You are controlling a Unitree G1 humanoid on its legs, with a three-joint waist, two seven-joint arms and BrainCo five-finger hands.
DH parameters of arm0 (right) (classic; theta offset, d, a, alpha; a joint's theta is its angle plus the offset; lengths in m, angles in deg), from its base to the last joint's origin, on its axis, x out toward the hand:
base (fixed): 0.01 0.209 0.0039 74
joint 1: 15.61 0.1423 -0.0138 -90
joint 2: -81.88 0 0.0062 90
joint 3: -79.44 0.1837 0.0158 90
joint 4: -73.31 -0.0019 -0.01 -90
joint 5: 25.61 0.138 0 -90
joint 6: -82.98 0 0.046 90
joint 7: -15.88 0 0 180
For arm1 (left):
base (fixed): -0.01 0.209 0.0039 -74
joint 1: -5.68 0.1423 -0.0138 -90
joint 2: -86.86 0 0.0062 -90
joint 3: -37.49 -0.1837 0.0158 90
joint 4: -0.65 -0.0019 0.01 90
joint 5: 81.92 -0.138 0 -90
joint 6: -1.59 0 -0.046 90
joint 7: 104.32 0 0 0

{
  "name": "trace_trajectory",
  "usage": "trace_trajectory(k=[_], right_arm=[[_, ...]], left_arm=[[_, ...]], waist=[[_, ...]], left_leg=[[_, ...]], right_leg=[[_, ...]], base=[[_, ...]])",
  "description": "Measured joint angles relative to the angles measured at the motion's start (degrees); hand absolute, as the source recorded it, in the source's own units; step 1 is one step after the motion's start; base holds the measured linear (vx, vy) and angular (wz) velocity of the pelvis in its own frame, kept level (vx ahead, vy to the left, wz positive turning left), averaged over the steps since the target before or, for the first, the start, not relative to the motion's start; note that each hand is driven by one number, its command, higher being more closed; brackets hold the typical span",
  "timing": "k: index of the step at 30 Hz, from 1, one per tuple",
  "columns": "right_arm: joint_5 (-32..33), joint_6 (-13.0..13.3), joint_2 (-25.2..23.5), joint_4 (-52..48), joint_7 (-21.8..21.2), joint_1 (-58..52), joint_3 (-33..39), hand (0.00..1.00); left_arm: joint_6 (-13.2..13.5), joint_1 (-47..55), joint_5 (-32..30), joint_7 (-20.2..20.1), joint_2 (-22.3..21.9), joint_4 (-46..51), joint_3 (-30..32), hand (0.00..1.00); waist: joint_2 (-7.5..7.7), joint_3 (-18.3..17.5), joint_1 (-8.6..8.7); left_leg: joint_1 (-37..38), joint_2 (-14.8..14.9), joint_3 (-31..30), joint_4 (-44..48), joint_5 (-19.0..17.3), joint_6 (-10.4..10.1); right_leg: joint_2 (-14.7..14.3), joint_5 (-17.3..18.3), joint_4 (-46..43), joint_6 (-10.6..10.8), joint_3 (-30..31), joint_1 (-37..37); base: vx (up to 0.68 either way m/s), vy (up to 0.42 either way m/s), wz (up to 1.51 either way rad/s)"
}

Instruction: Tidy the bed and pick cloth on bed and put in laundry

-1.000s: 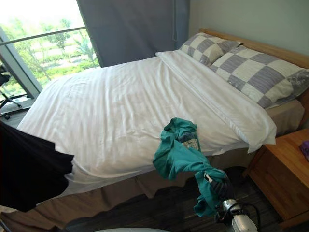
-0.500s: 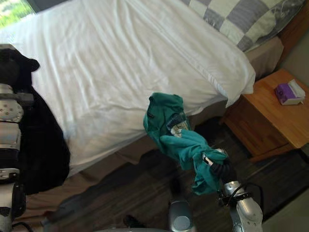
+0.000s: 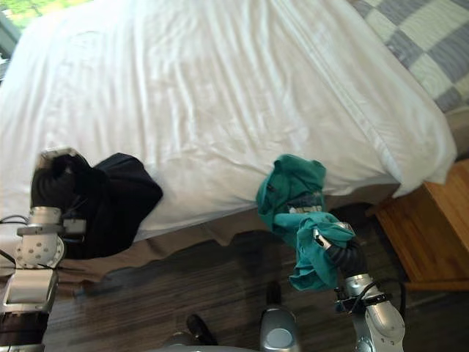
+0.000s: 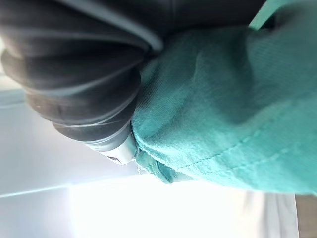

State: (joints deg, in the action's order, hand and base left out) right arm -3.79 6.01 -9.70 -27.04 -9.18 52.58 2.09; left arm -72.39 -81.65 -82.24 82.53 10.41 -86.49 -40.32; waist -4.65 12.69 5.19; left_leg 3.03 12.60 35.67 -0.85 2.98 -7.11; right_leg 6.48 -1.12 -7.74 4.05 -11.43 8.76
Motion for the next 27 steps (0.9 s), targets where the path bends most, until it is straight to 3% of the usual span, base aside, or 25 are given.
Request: trace_trajectory(k=[3, 7, 10, 12, 13, 18, 23, 27], right_arm=[[-0.6, -1.1, -0.5, 0.8, 1.2, 0.5, -1.2, 1.00], [-1.2, -2.3, -0.3, 6.0, 5.0, 5.6, -2.4, 1.00], [-1.2, -2.4, 0.4, 7.9, 7.5, 10.2, -2.5, 1.00], [-1.1, -2.3, 1.3, 7.8, 8.8, 13.5, -2.4, 1.00], [-1.1, -2.3, 2.0, 7.2, 9.2, 14.1, -2.4, 1.00], [-1.1, -2.5, 2.1, 1.4, 10.2, 12.3, -2.5, 1.00], [-1.0, -2.3, 2.1, -4.2, 10.1, 9.9, -3.3, 1.00], [-1.0, -2.2, 2.1, -6.3, 10.0, 8.8, -4.0, 1.00]], left_arm=[[-1.7, 5.4, -0.3, -3.0, -3.3, 0.0, -0.2, 1.00], [-2.2, 3.8, -4.9, -0.8, -3.8, -3.1, -0.5, 1.00], [-3.1, -4.5, -6.6, 2.9, -0.4, -9.7, -0.5, 1.00], [-4.6, -12.6, -7.1, 6.5, 4.5, -13.9, -0.5, 1.00], [-5.9, -16.6, -7.0, 8.5, 7.3, -14.7, -0.4, 0.00], [-12.1, -27.1, -6.4, 12.9, 14.1, -15.2, -0.1, 0.00], [-16.6, -31.7, -4.8, 13.1, 14.5, -15.9, -0.1, 0.00], [-20.0, -31.6, -4.7, 10.2, 14.5, -15.9, -0.2, 0.00]], waist=[[-0.13, -0.2, -0.93], [-0.33, 0.0, -1.26], [-0.27, 2.0, -1.33], [0.18, 5.2, -1.21], [0.50, 6.2, -1.22], [1.14, 9.0, -0.89], [1.88, 9.6, -0.36], [2.25, 10.1, 0.24]], left_leg=[[0.3, -0.9, -1.8, -1.1, 0.6, 0.3], [-4.6, -1.7, -3.1, -1.2, 1.8, 1.3], [-7.3, -1.9, -3.2, -1.2, 2.9, 1.9], [-7.9, -1.8, -3.1, -1.3, 3.5, 2.1], [-8.7, -1.8, -2.5, -1.3, 3.8, 2.2], [-10.3, -1.5, 0.2, -1.1, 3.8, 2.2], [-10.6, -1.1, 2.3, -1.1, 3.8, 2.1], [-10.2, -0.6, 2.7, -1.0, 3.8, 2.1]], right_leg=[[0.7, -0.3, 1.1, 0.3, -1.3, -1.3], [1.6, -1.7, 1.7, 0.3, -2.4, 2.5], [1.7, -3.1, 2.0, -0.4, -2.4, 5.1], [1.5, -3.6, 2.0, -0.5, -2.0, 6.0], [1.4, -3.9, 2.0, -0.6, -1.5, 7.1], [1.0, -4.3, 1.4, -0.8, 0.5, 9.8], [0.6, -4.2, 0.9, -1.0, 1.9, 11.5], [0.4, -4.0, 0.8, -1.3, 1.9, 11.5]], base=[[0.02, 0.040, 0.26], [0.00, 0.020, 0.18], [-0.02, 0.008, 0.03], [-0.08, 0.015, -0.07], [-0.06, 0.004, -0.15], [-0.02, 0.001, -0.19], [0.03, -0.011, -0.16], [0.03, -0.013, -0.03]])
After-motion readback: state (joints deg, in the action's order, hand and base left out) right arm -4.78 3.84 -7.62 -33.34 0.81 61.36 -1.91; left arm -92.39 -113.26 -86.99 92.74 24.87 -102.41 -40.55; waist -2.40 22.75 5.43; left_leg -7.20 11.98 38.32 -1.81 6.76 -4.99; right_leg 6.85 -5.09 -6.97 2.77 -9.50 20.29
